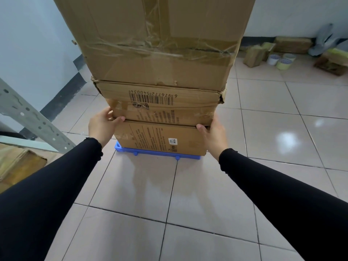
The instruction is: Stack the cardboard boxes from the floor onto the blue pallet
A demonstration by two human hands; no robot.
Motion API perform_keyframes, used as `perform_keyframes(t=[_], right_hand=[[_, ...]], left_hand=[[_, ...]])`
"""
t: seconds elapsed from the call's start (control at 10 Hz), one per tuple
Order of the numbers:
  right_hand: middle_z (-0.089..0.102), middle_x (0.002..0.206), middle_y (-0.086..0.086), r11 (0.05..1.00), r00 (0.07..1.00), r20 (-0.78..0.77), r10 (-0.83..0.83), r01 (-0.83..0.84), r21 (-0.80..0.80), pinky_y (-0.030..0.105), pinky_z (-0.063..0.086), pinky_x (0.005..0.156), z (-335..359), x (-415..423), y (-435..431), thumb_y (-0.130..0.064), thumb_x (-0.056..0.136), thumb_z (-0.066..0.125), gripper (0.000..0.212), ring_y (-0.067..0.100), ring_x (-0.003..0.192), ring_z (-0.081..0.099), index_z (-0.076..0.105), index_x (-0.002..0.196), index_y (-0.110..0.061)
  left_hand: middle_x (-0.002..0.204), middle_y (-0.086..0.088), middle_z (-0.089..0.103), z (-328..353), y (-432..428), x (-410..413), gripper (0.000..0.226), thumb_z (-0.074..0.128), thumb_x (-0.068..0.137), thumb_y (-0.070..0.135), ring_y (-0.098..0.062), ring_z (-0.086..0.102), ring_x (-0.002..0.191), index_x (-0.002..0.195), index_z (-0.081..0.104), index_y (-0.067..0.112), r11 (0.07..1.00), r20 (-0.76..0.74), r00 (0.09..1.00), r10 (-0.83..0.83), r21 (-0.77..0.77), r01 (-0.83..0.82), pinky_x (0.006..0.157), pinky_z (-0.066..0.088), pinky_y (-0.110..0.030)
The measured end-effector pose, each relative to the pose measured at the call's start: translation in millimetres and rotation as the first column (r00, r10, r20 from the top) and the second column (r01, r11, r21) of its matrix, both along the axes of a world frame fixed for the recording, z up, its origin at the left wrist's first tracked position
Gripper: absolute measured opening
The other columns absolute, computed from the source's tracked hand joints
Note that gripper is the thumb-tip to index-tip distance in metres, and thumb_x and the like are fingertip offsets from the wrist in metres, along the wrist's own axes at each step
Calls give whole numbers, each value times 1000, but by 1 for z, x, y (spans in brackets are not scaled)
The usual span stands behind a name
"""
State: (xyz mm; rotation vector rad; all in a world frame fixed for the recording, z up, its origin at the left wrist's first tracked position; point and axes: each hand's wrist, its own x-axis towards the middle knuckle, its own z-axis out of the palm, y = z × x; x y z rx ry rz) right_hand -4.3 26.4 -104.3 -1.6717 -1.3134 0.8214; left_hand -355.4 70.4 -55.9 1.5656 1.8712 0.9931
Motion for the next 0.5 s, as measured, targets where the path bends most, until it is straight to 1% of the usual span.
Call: perform_keyframes(t=[0.1,0.2,0.3,0.4,0.5], right_hand=[[59,140,-15,1000,1000,17,8,-8,22,49,52,103,1,1,0,-50,84,57,76,19,128,57,32,155,-39],[60,137,-14,1000,1000,19,11,-12,19,48,53,102,5,1,-2,-43,85,60,69,16,126,59,38,150,-38],[62,134,-11,1000,1000,-4,30,-30,-9,47,52,104,19,1,-7,-24,93,65,58,17,123,60,42,145,-32],[61,138,-5,996,997,-18,77,-78,-31,44,50,107,25,7,-9,-13,97,63,59,20,126,60,39,150,-25],[58,143,-1,985,983,117,142,-129,-114,37,48,100,34,18,-11,-13,99,60,63,25,124,59,32,155,-24]], left_hand=[[118,5,74,-2,0,1,46,72,86,33,-19,70,105,131,65,29,1000,-22,999,24,-1,-24,94,57,-45],[118,3,75,-5,1,1,47,72,87,32,-20,70,106,133,64,27,999,-33,999,42,-4,-42,94,57,-45],[119,1,74,0,-2,6,43,70,90,31,-21,69,107,132,64,24,999,-40,999,37,-27,-38,94,56,-41],[117,0,72,6,-7,11,35,66,94,31,-23,66,104,127,64,19,999,-140,990,-5,-49,-2,86,52,-36],[119,-3,68,14,-18,15,39,65,95,26,-21,58,97,133,59,16,996,-244,970,-13,-87,-8,81,45,-34]])
